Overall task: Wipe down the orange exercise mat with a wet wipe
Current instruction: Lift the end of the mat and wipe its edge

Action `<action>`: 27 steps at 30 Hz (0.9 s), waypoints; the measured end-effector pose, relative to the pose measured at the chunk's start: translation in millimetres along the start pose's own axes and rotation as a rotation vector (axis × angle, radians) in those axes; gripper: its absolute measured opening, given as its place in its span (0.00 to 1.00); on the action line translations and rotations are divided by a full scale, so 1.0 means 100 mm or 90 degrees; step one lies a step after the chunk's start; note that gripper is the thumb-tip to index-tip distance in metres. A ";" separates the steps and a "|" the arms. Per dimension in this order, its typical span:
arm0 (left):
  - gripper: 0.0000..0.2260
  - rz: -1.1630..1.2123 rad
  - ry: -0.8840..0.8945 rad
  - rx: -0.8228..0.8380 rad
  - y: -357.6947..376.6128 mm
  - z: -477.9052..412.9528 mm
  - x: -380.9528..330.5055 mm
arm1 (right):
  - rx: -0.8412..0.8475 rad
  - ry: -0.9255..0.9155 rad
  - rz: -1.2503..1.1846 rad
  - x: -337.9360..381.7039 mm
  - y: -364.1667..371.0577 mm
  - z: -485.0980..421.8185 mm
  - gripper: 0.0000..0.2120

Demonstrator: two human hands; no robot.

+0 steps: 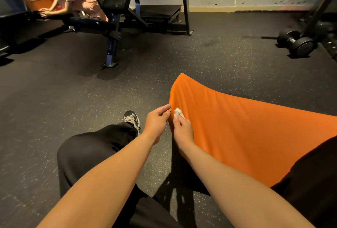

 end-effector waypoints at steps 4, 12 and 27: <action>0.15 0.021 0.011 0.012 0.00 -0.04 -0.01 | 0.012 -0.038 0.026 0.26 0.08 -0.17 0.18; 0.18 -0.097 0.042 -0.027 0.02 -0.05 0.02 | 0.049 0.069 0.046 -0.28 -0.11 0.09 0.17; 0.25 -0.505 0.118 -0.021 0.03 -0.18 0.07 | 0.057 0.051 0.104 -0.24 -0.25 -0.01 0.17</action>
Point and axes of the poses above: each hand's wrist, its own z-axis away from the middle knuckle, its own y-axis out of the palm, x = y × z, the point moved 1 cm from there along -z, towards the middle knuckle, and after that the axes turned 10 degrees about -y, right-handed, at the moved point
